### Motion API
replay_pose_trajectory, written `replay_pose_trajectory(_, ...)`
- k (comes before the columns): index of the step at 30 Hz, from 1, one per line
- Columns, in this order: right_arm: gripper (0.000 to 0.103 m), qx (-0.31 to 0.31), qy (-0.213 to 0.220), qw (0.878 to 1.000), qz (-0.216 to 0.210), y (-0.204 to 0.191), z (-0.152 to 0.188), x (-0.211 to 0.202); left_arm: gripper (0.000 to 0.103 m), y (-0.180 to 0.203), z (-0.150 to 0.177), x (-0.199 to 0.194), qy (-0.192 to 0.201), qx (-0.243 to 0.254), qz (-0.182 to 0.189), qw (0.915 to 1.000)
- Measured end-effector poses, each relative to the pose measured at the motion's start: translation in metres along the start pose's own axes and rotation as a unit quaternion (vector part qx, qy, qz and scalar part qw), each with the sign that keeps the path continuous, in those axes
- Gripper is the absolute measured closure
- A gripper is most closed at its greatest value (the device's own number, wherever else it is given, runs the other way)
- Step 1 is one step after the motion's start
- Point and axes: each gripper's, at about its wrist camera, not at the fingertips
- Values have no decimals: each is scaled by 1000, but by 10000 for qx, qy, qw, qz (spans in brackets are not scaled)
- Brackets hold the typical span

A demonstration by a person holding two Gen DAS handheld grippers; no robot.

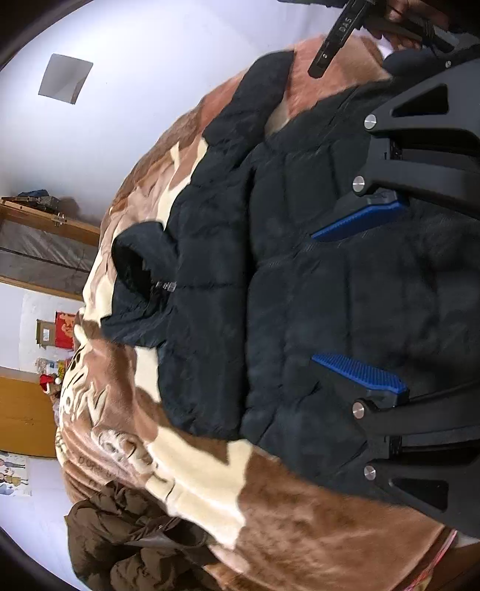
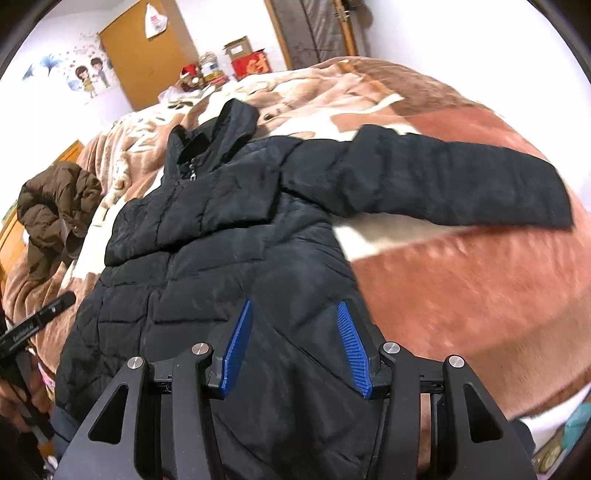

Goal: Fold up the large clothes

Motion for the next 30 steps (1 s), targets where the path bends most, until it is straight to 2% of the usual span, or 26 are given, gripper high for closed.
replay_pose_trajectory(4,54,286,175,9994,27,23,-3,-9,38,15,2,-6,27,30,-49,10000)
replay_pose_trajectory(12,54,762,283,9961,332,64,-21,-6,38,36,-3,-1,27,403,-169,9990)
replay_pose_trajectory(18,54,1177,368,9909,537,105,-45,7,38,40,-14,22,-164,393,33,9991)
replay_pose_trajectory(21,54,1521,409,9860,541,132,-63,19,38,45,-25,34,-108,498,31,9987)
replay_pose_trajectory(24,42,1861,398,9803,530,158,-79,34,38,48,-39,49,-110,562,-13,9984)
replay_pose_trajectory(30,41,2633,356,9630,440,209,-104,69,38,44,-55,78,-188,551,-134,9982)
Point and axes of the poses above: each gripper's, at about its wrist camera, not at the fingertips, and x roughly the way its jaws point, y to its right, z to its underside, and after that the axes turned 14 degrees about x, right-handed
